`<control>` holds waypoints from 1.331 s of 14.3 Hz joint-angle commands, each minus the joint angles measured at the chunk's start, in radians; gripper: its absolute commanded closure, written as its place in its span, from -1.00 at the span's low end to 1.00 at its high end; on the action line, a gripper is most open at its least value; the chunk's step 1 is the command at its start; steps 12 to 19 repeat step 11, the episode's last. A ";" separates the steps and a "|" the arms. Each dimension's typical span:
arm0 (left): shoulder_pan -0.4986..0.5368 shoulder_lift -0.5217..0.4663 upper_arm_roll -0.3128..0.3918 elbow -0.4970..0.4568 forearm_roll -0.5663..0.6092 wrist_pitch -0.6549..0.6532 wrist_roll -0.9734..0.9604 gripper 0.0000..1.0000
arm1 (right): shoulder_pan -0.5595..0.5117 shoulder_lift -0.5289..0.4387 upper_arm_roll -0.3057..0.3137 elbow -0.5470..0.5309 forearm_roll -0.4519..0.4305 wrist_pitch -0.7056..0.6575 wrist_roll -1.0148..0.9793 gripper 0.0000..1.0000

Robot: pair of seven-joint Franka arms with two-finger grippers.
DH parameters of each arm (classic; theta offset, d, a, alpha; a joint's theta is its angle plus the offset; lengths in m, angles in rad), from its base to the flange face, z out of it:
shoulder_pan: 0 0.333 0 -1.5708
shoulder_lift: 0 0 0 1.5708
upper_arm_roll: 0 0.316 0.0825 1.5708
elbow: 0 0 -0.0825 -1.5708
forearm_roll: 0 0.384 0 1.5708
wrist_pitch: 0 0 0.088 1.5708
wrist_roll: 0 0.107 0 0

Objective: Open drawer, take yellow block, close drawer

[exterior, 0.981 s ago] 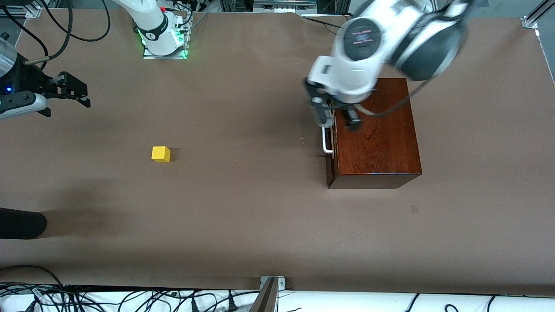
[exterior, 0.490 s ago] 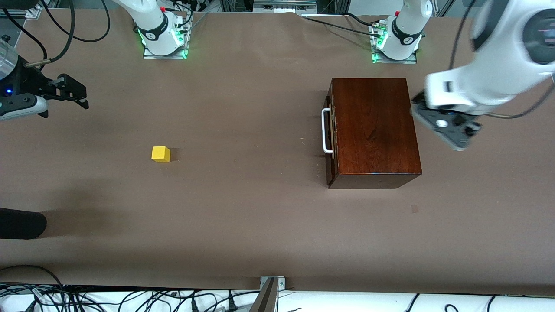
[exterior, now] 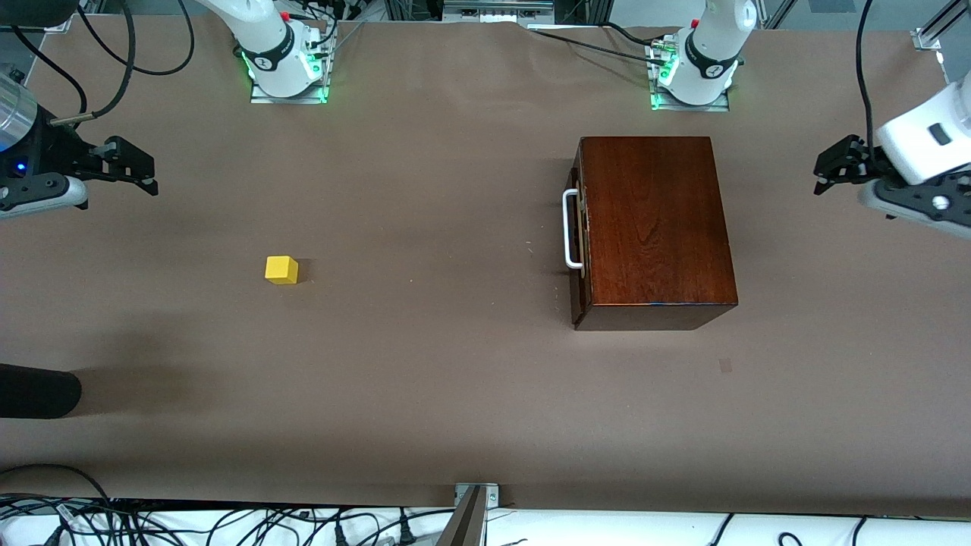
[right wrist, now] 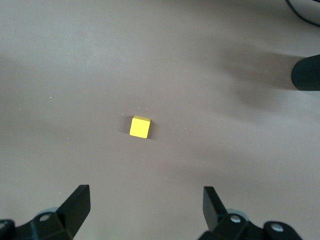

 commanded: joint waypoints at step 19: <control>-0.091 -0.190 0.172 -0.287 -0.140 0.164 -0.176 -1.00 | 0.000 0.001 0.010 0.027 0.001 -0.013 0.018 -1.00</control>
